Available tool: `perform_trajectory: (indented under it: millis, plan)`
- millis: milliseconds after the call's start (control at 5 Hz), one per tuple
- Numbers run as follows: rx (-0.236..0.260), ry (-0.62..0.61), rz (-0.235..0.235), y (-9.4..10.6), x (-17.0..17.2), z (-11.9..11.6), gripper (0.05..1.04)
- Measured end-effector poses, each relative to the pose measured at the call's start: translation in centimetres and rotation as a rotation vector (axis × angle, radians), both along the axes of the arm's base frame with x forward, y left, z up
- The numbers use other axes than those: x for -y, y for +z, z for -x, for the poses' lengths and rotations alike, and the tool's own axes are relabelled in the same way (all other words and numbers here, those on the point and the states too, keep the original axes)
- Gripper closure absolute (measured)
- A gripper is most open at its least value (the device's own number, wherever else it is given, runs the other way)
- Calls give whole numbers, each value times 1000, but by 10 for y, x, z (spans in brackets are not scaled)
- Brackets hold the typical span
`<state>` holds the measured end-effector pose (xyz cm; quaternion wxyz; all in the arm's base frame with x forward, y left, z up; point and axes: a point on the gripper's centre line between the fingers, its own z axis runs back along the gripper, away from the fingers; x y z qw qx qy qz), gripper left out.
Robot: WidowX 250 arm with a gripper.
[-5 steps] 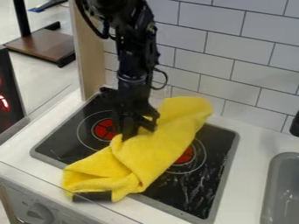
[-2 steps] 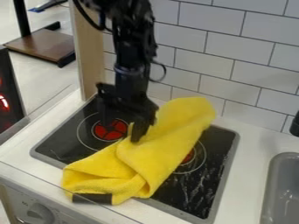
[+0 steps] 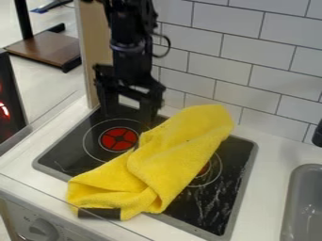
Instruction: Fold the cloth from bottom right to top left
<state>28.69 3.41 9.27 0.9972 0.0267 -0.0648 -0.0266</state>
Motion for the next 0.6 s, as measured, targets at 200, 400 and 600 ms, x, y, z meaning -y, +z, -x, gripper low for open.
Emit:
perform_trajectory:
  millis: [200, 400, 600]
  plan:
    - [44, -2, 4, 15, -4, 1, 84]
    - [46, -5, 7, 16, -3, 1, 84]
    - [43, -3, 8, 15, -3, 2, 84]
